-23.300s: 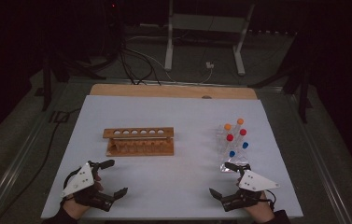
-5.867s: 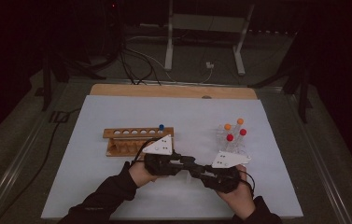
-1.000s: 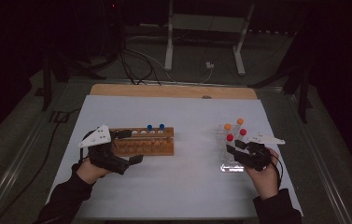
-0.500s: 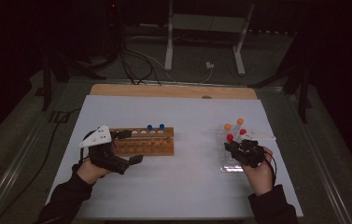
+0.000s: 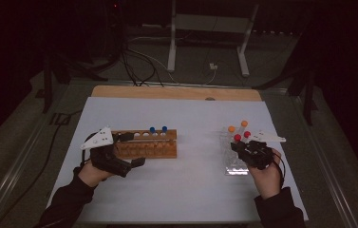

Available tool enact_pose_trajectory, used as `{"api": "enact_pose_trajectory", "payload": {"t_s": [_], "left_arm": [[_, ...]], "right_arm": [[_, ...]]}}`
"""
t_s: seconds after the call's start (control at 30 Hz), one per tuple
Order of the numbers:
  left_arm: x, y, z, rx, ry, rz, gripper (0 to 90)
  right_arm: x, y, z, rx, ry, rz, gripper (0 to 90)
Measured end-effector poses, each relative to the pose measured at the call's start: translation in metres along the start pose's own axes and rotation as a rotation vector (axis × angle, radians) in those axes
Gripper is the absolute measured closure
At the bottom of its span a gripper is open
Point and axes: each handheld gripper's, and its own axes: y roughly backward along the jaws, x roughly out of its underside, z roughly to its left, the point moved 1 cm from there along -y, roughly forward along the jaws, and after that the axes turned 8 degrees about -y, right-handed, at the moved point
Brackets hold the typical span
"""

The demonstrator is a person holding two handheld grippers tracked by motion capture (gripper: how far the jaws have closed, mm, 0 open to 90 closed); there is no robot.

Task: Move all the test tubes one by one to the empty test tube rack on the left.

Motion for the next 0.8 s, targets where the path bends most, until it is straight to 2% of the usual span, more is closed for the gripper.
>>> {"api": "enact_pose_trajectory", "payload": {"t_s": [0.13,0.33,0.53,0.63,0.8], "left_arm": [[0.0,0.001,0.0,-0.003,-0.001,-0.001,1.7],[0.0,0.0,0.0,0.015,0.005,0.012,1.7],[0.0,-0.002,0.0,0.02,0.003,0.017,1.7],[0.0,-0.003,-0.001,0.024,0.004,0.018,1.7],[-0.002,-0.005,-0.004,0.03,-0.005,0.022,1.7]], "right_arm": [[-0.005,0.007,0.0,-0.006,0.001,-0.017,74.9],[-0.012,0.019,0.003,-0.02,0.006,-0.051,74.9],[-0.02,0.035,0.012,-0.024,0.037,-0.094,74.9],[-0.023,0.041,0.019,-0.049,0.049,-0.114,74.9],[-0.023,0.042,0.037,-0.112,0.086,-0.106,74.9]]}}
